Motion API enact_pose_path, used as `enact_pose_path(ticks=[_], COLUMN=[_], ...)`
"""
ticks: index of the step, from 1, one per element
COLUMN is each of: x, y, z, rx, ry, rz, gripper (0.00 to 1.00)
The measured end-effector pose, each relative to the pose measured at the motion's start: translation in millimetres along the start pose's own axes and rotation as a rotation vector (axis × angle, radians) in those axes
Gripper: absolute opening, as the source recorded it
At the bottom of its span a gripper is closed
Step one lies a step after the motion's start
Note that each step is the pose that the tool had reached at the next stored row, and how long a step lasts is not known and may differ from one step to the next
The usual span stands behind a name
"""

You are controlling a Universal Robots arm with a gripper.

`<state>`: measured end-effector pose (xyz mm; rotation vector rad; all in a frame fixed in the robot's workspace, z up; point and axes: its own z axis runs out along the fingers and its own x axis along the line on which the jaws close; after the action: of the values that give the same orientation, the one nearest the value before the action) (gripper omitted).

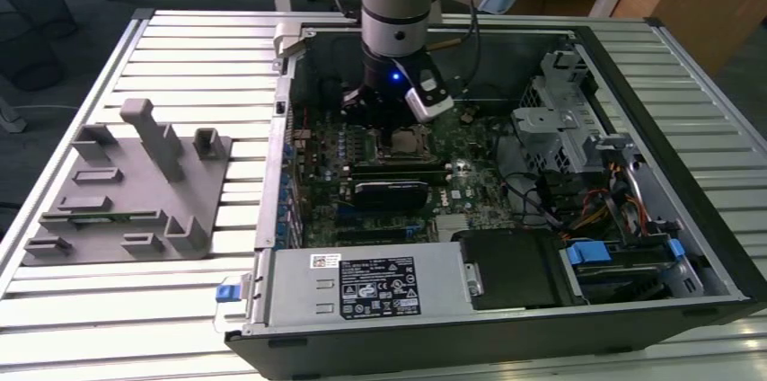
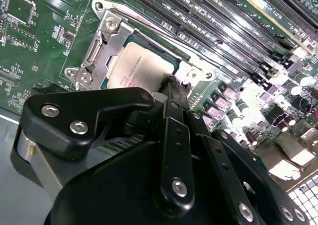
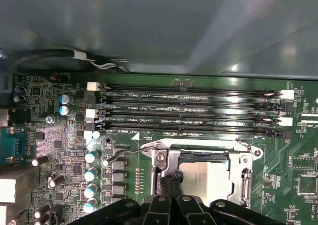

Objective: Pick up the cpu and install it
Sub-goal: 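Close the cpu cover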

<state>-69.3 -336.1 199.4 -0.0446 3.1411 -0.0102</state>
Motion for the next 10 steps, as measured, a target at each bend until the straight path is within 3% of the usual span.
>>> enact_pose_path(ticks=[10], x=[-0.4], y=[0.0], z=[-3.1], rx=[-0.0002], ry=[0.0000], rz=[-0.002], gripper=[0.11])
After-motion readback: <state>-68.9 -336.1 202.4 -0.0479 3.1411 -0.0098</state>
